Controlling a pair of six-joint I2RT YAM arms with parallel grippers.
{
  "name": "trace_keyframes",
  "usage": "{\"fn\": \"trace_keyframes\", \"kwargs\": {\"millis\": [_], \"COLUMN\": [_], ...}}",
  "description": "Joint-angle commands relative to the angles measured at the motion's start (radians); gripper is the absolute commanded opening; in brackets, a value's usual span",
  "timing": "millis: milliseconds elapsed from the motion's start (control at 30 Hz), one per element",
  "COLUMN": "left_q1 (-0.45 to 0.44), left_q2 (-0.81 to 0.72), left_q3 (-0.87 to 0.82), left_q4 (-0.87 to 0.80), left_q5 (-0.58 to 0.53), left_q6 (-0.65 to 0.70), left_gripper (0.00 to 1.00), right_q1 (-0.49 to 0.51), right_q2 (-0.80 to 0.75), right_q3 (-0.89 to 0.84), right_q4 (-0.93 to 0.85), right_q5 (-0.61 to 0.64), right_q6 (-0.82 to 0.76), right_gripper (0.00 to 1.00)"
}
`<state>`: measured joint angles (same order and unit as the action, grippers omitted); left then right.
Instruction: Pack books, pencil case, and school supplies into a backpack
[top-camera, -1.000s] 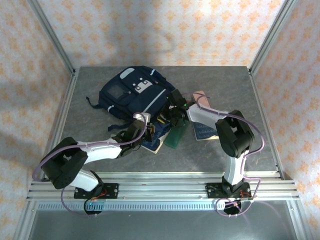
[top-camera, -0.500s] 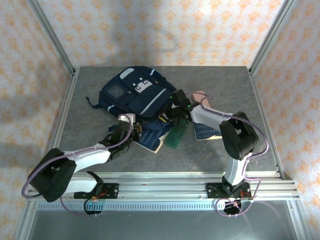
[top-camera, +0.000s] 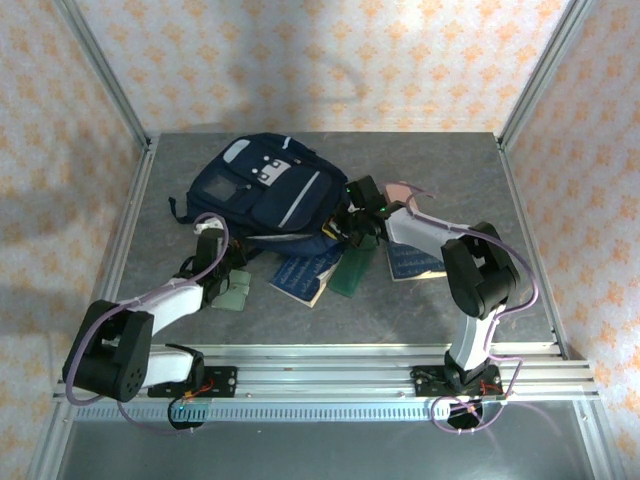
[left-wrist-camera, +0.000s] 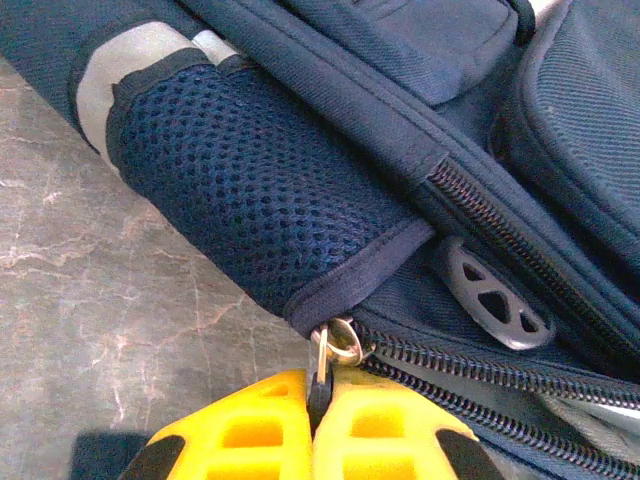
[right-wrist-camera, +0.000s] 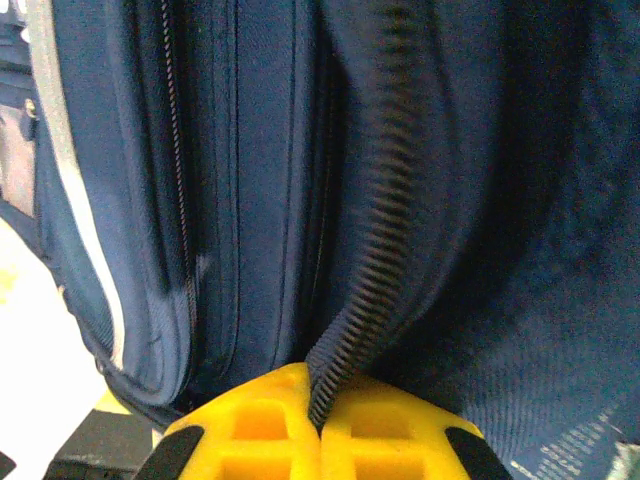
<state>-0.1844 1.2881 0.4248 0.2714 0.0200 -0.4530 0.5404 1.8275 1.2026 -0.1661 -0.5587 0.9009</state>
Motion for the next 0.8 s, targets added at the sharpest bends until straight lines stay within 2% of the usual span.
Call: {"fn": "trace_keyframes", "kwargs": {"millis": [0,100,400,600,767], "left_q1": [0.05,0.041,0.033,0.033,0.021], "left_q2": [0.002,-0.001,-0.003,0.068,0.114], "left_q3": [0.057,0.06,0.126,0.224,0.226], "left_q4": [-0.018,0.004,-0.008,-0.037,-0.002], "left_q5": [-0.091,-0.051,-0.066,-0.091,-0.065], "left_q6": [-0.017,-0.021,0.021,0.069,0.061], "left_gripper": [0.0,0.0,0.0,0.0,0.0], "right_q1": [-0.047,-0.046,-0.031,-0.01,-0.014], "right_q2": [-0.044,-0.046,-0.017,0.039,0.065], "right_q3": [-0.014,0.026,0.221,0.249,0.171], "right_q4": [0.007,0.01,-0.022,-0.024,0.004], "right_q5": [0.115,0.112,0.1,0.095,0.115], "right_q6": [-0.028,-0.05,-0.084,-0.092,-0.08], "right_gripper": [0.0,0.0,0.0,0.0,0.0]}}
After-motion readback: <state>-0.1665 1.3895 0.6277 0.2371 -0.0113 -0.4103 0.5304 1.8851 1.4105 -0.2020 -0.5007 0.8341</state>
